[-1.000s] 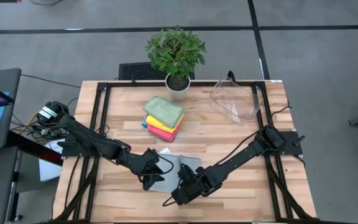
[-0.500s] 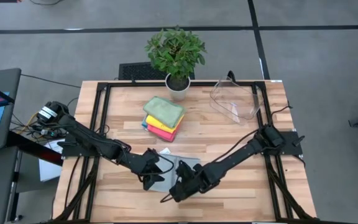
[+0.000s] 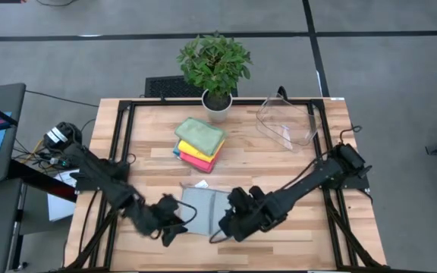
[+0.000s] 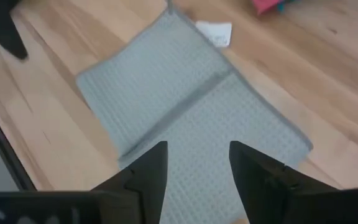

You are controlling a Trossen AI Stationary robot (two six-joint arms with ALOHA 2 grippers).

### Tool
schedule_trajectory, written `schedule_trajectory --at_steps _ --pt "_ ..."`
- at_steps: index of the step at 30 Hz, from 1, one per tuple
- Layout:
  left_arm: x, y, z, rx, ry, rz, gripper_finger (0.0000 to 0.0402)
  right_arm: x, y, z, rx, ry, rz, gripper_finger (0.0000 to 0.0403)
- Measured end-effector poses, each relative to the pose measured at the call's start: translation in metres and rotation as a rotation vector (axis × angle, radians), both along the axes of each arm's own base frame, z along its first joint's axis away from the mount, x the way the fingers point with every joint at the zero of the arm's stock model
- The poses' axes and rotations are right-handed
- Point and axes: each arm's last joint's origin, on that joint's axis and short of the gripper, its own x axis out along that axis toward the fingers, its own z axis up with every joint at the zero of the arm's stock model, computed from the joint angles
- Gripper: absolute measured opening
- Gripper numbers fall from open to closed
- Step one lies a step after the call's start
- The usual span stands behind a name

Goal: Fold microfiber towels
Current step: Fold the gray microfiber towel

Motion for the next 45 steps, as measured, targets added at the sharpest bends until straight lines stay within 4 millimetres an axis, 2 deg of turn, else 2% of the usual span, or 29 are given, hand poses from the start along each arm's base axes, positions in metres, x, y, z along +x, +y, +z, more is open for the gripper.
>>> schedule_trajectory --at_steps 5,9,12,16,19,25,35,41,45 --pt "-0.016 -0.020 -0.028 -0.063 0.109 0.170 0.0138 -0.007 0.008 -0.004 0.012 -0.005 -0.019 0.0190" --pt "-0.016 -0.028 -0.058 -0.083 0.194 0.262 0.0157 -0.011 0.011 -0.009 0.014 0.004 -0.030 0.0187" --pt "-0.012 -0.030 -0.069 -0.080 0.178 0.317 0.0173 -0.012 0.013 -0.010 0.013 0.006 -0.023 0.0187" --pt "-0.011 -0.031 -0.076 -0.090 0.128 0.408 0.0184 -0.013 0.015 -0.010 0.011 0.009 -0.019 0.0187" --pt "-0.011 -0.034 -0.080 -0.100 0.126 0.407 0.0185 -0.015 0.015 -0.010 0.005 0.015 -0.016 0.0187" --pt "-0.010 -0.045 -0.067 -0.151 -0.010 0.376 0.0185 -0.016 0.014 -0.010 -0.007 0.028 -0.010 0.0187" --pt "-0.007 -0.045 -0.103 -0.144 0.132 0.409 0.0185 -0.016 0.014 -0.010 -0.019 0.032 0.008 0.0187" --pt "-0.006 -0.048 -0.108 -0.202 0.145 0.439 0.0185 -0.016 0.015 -0.011 -0.019 0.035 0.014 0.0187" --pt "-0.007 -0.046 -0.102 -0.223 0.148 0.441 0.0185 -0.016 0.015 -0.011 -0.020 0.035 0.014 0.0187"
